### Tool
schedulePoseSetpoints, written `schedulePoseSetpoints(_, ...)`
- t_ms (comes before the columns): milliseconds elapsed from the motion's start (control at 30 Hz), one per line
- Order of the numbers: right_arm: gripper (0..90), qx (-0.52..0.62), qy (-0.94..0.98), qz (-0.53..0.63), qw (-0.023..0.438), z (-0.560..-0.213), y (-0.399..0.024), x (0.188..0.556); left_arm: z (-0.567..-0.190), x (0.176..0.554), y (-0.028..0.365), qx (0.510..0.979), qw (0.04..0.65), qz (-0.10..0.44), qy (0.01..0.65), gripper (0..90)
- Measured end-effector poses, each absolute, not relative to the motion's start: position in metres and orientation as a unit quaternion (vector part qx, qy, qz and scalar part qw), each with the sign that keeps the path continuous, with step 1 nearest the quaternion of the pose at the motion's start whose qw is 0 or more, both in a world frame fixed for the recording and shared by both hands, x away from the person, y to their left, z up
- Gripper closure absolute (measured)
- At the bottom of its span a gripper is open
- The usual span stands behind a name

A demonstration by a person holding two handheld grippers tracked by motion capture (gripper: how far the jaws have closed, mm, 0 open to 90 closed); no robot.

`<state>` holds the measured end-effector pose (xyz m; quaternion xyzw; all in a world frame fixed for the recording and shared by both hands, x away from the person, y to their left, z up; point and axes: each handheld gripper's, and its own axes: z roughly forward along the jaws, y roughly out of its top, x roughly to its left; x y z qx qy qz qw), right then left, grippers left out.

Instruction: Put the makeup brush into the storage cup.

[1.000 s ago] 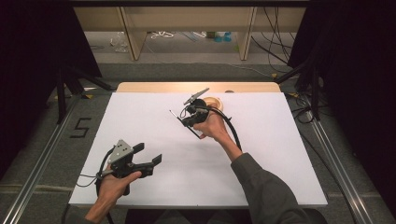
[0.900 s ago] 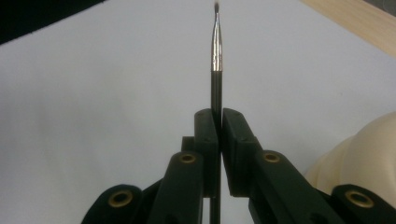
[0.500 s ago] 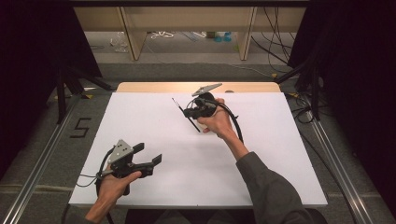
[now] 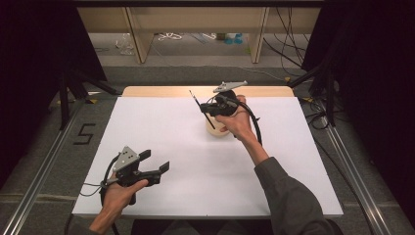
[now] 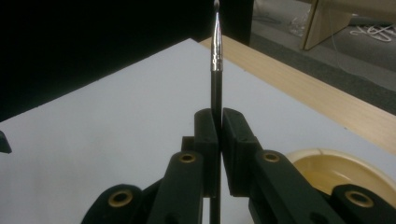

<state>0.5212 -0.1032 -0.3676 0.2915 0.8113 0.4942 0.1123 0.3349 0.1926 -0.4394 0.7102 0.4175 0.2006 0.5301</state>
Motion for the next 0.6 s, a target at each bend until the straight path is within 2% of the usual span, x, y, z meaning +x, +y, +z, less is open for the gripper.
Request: schedulePoseSetpoints(600,85.5,0.322,0.779,0.519,0.141,-0.363,-0.130,0.535,-0.440,0.334,0.192,0.705,0.532,0.193,0.426,16.1)
